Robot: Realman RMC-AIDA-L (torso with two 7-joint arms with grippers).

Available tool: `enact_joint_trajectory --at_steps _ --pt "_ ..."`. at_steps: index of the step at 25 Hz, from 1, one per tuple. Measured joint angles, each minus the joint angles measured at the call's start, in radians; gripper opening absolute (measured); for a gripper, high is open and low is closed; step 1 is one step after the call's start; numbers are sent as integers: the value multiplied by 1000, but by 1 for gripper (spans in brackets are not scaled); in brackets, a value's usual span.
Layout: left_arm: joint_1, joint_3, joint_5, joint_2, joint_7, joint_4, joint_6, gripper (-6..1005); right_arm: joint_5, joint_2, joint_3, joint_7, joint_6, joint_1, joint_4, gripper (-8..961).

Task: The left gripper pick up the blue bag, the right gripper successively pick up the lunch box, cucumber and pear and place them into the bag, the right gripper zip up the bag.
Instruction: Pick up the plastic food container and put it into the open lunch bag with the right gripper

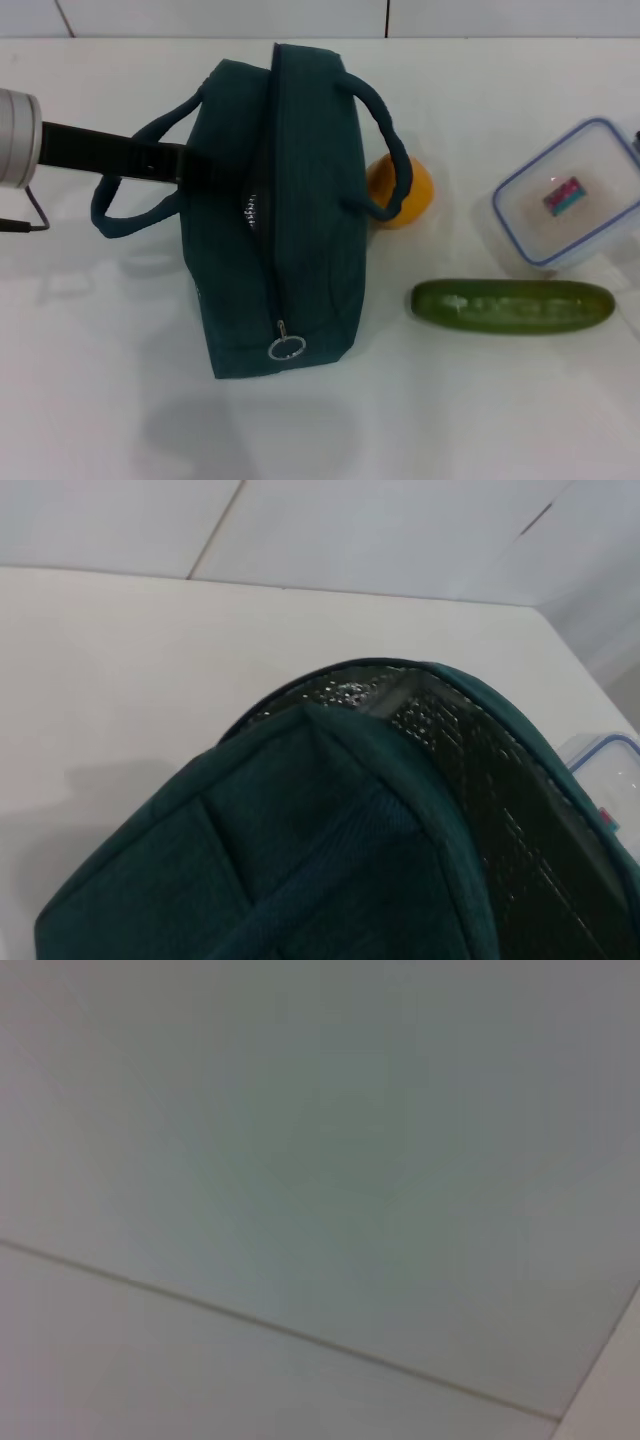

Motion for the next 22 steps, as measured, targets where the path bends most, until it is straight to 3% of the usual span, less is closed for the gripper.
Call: enact_joint_trajectory --at_steps 13,17,22 --pt "9 0 -55 1 11 7 4 40 127 -11 21 74 -135 -29 -4 97" --pt "3 0 -55 2 11 7 5 40 153 -6 24 96 -190 -7 -9 97" --pt "-4 13 -77 1 10 8 14 40 181 3 26 130 -302 92 -14 97"
